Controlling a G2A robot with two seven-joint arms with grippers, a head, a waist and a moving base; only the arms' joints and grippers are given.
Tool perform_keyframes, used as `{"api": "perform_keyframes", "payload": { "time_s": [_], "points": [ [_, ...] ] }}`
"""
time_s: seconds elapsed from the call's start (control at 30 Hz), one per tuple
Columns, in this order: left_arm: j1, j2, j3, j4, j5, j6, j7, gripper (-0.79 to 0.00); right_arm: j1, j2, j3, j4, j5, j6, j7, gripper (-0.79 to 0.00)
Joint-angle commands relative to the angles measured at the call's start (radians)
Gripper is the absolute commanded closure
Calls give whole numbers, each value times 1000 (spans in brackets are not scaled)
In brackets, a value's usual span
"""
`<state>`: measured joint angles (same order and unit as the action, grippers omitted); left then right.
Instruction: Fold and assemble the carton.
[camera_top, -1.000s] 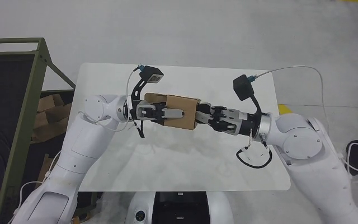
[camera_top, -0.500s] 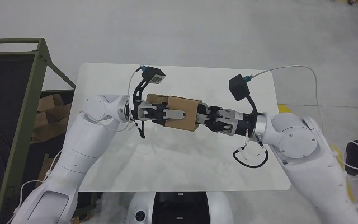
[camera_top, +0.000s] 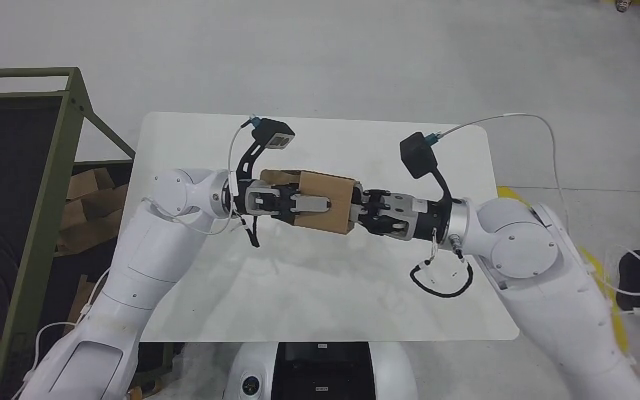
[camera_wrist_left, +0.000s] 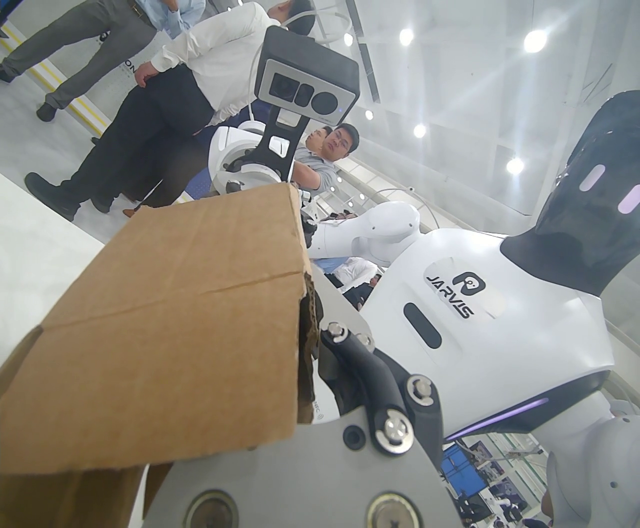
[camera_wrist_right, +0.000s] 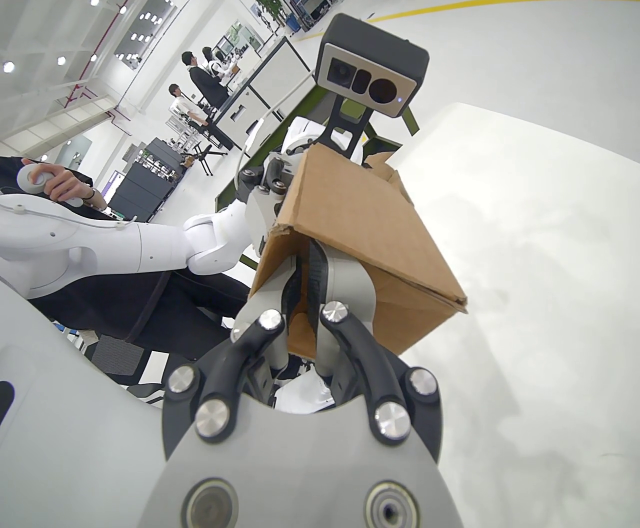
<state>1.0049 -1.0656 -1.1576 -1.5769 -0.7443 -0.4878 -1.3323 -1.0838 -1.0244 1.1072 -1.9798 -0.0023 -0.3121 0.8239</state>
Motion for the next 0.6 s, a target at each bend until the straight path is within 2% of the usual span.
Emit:
{"api": "perform_keyframes", "payload": {
  "time_s": [0.0, 0.57],
  "points": [
    [0, 1, 0, -1, 0, 0, 0, 0, 1, -1, 0, 4, 0, 0, 0, -65],
    [5, 5, -8, 8, 7, -9, 9, 0, -87, 18, 120, 4, 19, -32, 0, -52]
  ]
}}
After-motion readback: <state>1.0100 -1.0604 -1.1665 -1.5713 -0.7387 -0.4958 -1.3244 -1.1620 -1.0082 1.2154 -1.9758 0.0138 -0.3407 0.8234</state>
